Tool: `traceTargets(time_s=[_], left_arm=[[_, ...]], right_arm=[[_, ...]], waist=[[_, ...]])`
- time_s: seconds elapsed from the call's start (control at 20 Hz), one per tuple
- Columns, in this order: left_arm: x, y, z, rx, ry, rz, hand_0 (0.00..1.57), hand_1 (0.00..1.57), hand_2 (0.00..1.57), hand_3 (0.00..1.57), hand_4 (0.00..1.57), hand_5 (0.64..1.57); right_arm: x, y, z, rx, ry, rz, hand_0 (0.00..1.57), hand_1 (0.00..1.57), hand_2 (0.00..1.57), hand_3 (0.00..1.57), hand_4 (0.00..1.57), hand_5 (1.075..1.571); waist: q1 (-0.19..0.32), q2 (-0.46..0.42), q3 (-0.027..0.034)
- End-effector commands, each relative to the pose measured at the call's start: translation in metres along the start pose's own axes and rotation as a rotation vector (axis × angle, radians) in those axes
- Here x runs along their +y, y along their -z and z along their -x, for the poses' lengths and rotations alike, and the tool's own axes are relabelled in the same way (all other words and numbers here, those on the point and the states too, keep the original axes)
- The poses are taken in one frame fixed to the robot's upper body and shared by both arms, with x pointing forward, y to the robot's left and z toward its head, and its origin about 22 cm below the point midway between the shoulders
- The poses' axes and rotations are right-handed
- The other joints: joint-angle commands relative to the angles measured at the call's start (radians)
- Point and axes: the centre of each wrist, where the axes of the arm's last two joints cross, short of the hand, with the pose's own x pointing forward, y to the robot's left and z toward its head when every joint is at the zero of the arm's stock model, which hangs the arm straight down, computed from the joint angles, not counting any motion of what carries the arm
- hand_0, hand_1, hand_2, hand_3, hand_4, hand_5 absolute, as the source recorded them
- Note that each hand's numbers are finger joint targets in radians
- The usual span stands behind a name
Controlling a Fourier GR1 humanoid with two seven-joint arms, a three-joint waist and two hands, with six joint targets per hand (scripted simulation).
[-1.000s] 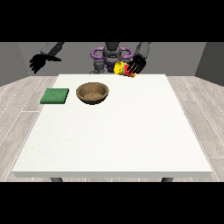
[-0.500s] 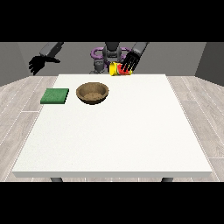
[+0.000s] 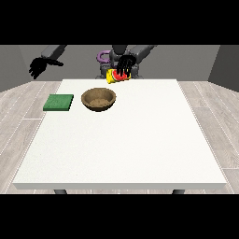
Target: Pick the cup and pour the ball into the bowl, then pick the bowl and place it on the pad
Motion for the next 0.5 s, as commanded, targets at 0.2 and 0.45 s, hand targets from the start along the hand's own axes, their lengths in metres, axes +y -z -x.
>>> traceTargets(time_s=[0.2,0.45], left_arm=[[0.003,-0.007,-0.038,-0.084,0.2,-0.054,0.3,0.3,1.57,1.57,0.9,1.57],[0.008,-0.003,-0.047,-0.223,0.319,0.008,0.0,0.0,1.57,1.57,0.91,1.547]], right_arm=[[0.046,0.04,-0.013,-0.057,0.018,-0.056,0.0,0.0,0.0,0.22,0.0,1.533],[0.029,0.037,-0.016,-0.073,0.049,-0.034,0.0,0.0,0.0,0.25,0.0,1.525]], waist=[[-0.038,0.066,0.0],[-0.018,0.074,0.0003]])
